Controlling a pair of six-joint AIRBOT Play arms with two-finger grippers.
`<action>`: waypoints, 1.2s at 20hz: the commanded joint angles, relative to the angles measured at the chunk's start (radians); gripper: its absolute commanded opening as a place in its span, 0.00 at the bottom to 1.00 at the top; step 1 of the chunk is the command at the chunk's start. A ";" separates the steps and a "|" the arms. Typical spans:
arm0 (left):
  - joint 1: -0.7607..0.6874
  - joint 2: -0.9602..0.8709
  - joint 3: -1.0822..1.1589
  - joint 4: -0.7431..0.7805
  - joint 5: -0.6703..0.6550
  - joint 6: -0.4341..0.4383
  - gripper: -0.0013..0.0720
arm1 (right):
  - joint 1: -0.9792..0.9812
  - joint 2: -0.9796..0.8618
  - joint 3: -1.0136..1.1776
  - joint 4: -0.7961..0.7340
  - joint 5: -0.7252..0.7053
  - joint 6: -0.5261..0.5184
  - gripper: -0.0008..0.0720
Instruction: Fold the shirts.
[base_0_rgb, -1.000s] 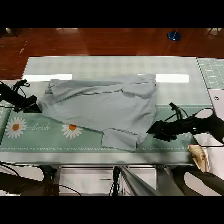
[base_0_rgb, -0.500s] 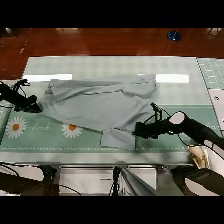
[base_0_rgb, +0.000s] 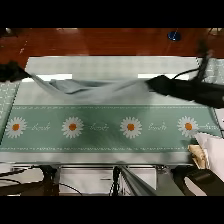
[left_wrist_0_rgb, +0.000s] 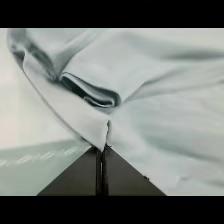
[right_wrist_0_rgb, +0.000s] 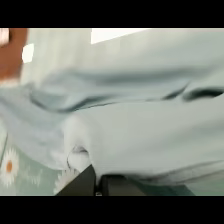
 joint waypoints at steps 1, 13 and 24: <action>-0.015 0.175 0.121 -0.141 0.045 -0.016 0.04 | -0.090 0.089 0.230 -0.137 0.092 0.051 0.05; -0.021 0.823 0.208 -0.004 0.257 -0.122 0.04 | -0.135 0.091 0.831 -0.475 0.307 0.015 0.05; -0.021 0.998 0.208 0.249 0.118 -0.200 0.04 | -0.135 0.080 1.080 -0.659 0.536 0.031 0.05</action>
